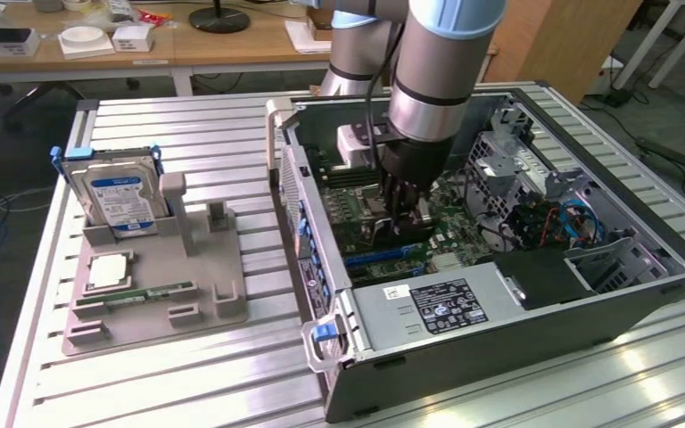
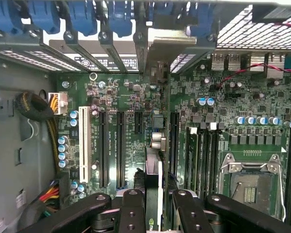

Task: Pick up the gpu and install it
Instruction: 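Insert the gpu into the slot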

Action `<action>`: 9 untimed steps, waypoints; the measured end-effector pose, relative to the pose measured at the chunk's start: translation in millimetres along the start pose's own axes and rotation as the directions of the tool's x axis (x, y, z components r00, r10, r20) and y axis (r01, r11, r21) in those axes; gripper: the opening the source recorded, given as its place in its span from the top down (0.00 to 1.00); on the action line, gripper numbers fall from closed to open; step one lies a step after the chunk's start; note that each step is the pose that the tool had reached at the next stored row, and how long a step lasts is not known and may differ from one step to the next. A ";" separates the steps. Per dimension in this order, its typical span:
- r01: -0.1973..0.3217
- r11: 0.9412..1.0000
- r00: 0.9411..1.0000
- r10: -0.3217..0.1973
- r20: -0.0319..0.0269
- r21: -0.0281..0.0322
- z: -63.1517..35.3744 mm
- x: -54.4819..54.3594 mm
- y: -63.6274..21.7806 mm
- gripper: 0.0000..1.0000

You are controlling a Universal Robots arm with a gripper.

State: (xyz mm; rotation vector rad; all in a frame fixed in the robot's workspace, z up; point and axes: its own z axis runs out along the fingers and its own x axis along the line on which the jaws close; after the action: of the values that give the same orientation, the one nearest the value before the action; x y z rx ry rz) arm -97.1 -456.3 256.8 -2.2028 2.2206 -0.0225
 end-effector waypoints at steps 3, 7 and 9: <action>0.000 1.000 1.000 0.000 0.000 0.000 2.1 0.0 1.1 0.73; 0.001 1.000 1.000 -0.001 0.000 0.000 2.5 0.0 2.2 0.73; 0.001 1.000 1.000 -0.001 0.000 0.000 2.6 0.0 2.3 0.73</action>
State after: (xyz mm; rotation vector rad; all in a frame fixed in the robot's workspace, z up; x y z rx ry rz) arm -99.4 -456.3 254.2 -2.2035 2.2199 -0.0227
